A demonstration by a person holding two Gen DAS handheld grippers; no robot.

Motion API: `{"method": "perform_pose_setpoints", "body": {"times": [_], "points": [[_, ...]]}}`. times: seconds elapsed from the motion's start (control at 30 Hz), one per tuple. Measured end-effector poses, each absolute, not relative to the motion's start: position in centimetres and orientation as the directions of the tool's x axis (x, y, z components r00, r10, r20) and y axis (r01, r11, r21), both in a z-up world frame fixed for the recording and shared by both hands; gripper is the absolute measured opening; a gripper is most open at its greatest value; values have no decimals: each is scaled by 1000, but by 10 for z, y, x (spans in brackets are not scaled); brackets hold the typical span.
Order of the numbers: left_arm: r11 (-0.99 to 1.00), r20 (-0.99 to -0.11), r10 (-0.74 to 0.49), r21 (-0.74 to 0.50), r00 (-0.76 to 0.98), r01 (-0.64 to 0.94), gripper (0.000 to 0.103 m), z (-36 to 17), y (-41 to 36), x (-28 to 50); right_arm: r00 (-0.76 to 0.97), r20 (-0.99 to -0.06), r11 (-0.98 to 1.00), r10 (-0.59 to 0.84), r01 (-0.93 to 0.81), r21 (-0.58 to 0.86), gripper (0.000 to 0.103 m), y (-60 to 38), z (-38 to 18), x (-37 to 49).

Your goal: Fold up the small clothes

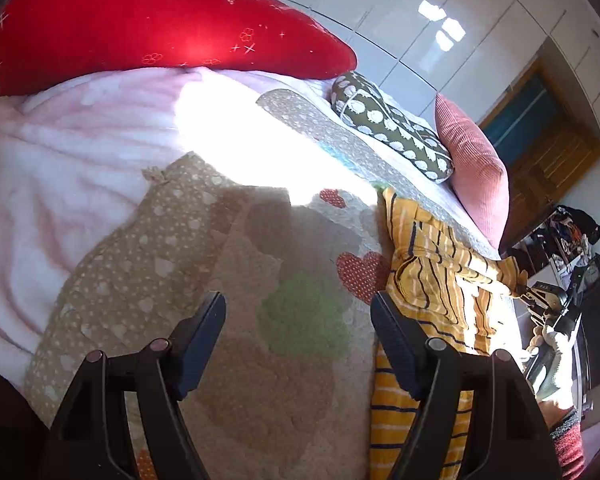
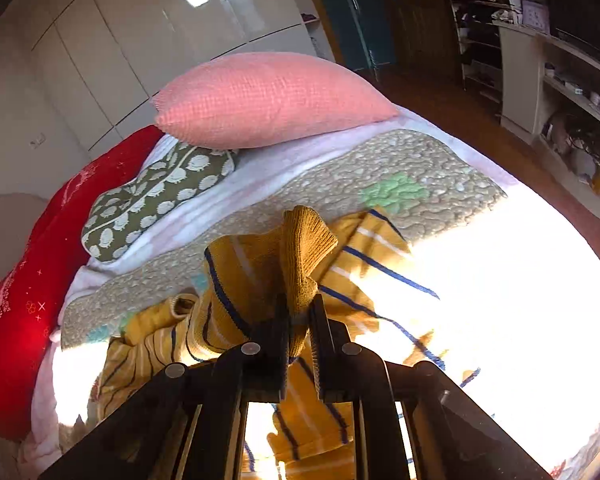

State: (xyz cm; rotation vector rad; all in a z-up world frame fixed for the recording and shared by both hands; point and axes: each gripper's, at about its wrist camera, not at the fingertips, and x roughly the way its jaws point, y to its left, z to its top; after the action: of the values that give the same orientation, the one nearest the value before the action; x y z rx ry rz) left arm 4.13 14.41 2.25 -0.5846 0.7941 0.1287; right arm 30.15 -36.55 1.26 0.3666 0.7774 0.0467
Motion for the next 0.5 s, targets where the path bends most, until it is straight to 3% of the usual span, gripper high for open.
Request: {"method": "perform_pose_setpoints", "body": {"times": [0.13,0.23,0.4,0.5], "points": [[878,-715,-127,-404,688,-258,74,28,106,55,634,-751,906,186,186,381,14,-423,-32,304],[902,-721,-132,-371,680,-219,74,32,85,65,645,-713,851,275,183,493,18,-451,-40,290],[936,-734,-151,-322,662,-144,75,37,49,102,667,-676,842,314,133,522,31,-467,-29,269],[960,-746,-145,-266,651,-91,75,42,22,136,677,-646,841,351,75,535,31,-464,-21,264]]}}
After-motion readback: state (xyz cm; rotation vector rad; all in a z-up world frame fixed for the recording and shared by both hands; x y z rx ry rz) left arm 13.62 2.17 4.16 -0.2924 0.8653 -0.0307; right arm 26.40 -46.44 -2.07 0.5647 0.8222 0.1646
